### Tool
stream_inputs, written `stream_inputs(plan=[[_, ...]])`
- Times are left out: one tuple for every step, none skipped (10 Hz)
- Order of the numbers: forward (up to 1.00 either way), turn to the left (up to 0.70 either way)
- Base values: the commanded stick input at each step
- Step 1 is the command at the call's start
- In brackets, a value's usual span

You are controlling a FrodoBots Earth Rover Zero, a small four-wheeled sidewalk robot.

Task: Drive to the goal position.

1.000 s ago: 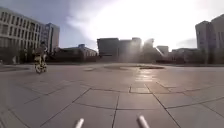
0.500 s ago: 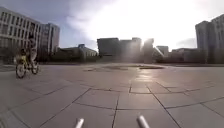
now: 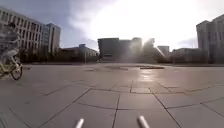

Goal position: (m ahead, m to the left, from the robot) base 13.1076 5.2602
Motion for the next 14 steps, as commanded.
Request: stream_inputs(plan=[[1.00, 0.27], [1.00, 0.27], [1.00, 0.27], [1.00, 0.27], [1.00, 0.27], [1.00, 0.27], [1.00, 0.27], [1.00, 0.27], [1.00, 0.27], [1.00, 0.27], [1.00, 0.27], [1.00, 0.27], [1.00, 0.27], [1.00, 0.27]])
